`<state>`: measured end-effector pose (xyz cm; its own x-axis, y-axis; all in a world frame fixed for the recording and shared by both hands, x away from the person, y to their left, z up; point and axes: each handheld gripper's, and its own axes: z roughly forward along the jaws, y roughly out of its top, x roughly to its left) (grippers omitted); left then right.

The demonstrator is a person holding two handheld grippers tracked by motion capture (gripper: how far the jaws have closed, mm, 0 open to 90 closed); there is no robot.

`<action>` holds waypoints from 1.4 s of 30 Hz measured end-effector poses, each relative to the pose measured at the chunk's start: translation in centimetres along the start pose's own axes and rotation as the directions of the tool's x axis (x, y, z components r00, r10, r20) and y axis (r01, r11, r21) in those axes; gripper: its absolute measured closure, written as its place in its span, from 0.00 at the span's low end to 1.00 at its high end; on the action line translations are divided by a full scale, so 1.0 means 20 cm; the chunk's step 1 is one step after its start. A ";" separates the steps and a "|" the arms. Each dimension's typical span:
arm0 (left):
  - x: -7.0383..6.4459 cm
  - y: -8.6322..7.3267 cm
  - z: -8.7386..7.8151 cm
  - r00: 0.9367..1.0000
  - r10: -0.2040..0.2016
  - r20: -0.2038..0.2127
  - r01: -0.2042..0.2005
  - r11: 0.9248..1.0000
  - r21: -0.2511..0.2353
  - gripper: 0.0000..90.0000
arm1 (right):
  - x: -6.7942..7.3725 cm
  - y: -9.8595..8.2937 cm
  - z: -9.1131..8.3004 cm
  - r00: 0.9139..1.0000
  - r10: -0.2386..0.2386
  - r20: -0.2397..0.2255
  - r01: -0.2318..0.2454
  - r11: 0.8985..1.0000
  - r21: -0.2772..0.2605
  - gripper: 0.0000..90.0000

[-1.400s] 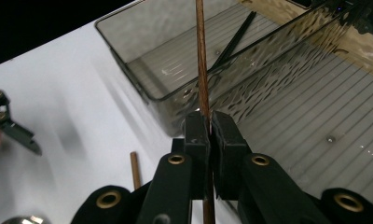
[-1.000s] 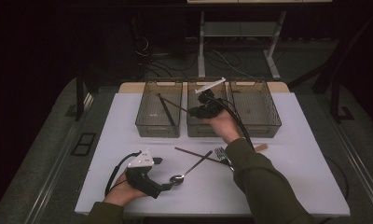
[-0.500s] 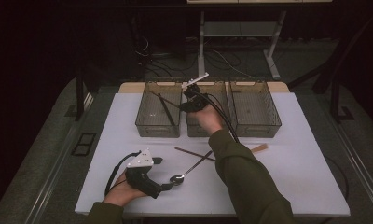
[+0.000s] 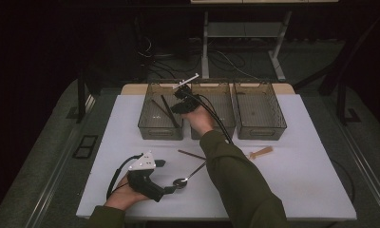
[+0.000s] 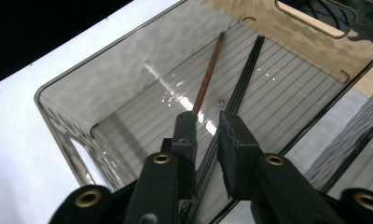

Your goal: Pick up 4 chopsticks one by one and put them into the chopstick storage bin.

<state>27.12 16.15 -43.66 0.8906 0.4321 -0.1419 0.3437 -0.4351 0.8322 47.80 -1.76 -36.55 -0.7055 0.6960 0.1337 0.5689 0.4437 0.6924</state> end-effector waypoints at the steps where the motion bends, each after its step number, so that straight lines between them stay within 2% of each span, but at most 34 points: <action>1: 0.00 0.00 0.00 1.000 0.000 0.000 0.000 1.000 0.000 0.00 | 0.00 0.00 0.00 1.000 -0.001 0.000 0.001 1.000 0.001 0.84; 3: 0.00 0.00 0.00 1.000 -0.002 0.000 0.002 1.000 0.000 0.00 | 0.00 -0.01 -0.01 1.000 -0.001 0.000 0.001 1.000 -0.001 0.80; 8: 0.00 0.00 0.00 1.000 -0.003 -0.001 0.003 1.000 0.006 0.00 | -0.01 -0.02 -0.05 0.999 0.007 -0.049 -0.007 1.000 -0.011 0.66; 13: 0.00 0.00 0.00 1.000 -0.004 -0.002 0.004 1.000 0.008 0.00 | -0.03 -0.06 -0.12 0.997 -0.010 -0.075 0.008 0.999 -0.031 0.53; 15: 0.00 0.00 0.00 1.000 -0.001 -0.005 0.001 1.000 0.007 0.00 | -0.04 -0.08 -0.15 0.997 -0.021 -0.081 0.016 0.998 -0.054 0.53; 19: 0.00 0.00 0.01 1.000 -0.004 -0.007 0.004 1.000 0.006 0.00 | -0.05 -0.13 -0.22 0.993 -0.049 -0.109 0.043 0.998 -0.055 0.51; 22: 0.00 0.00 0.01 1.000 -0.011 -0.008 0.011 1.000 0.007 0.00 | -0.07 -0.17 -0.26 0.989 -0.054 -0.141 0.045 0.997 -0.070 0.47; 26: 0.00 0.00 0.01 1.000 -0.013 -0.010 0.013 1.000 0.010 0.00 | -0.07 -0.21 -0.31 0.983 -0.086 -0.164 0.075 0.994 -0.076 0.41; 33: -0.01 0.00 0.01 1.000 -0.019 -0.011 0.019 1.000 0.012 0.00 | -0.05 -0.27 -0.41 0.975 -0.138 -0.172 0.123 0.988 -0.091 0.39; 42: 0.00 0.00 0.00 1.000 -0.002 -0.013 0.002 1.000 0.029 0.00 | -0.04 -0.38 -0.51 0.963 -0.179 -0.202 0.159 0.981 -0.111 0.39</action>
<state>27.08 16.14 -43.75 0.8861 0.4429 -0.1364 0.3541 -0.4572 0.8158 39.69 -11.49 -34.74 -0.8665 0.4768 0.1479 0.3988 0.4831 0.7795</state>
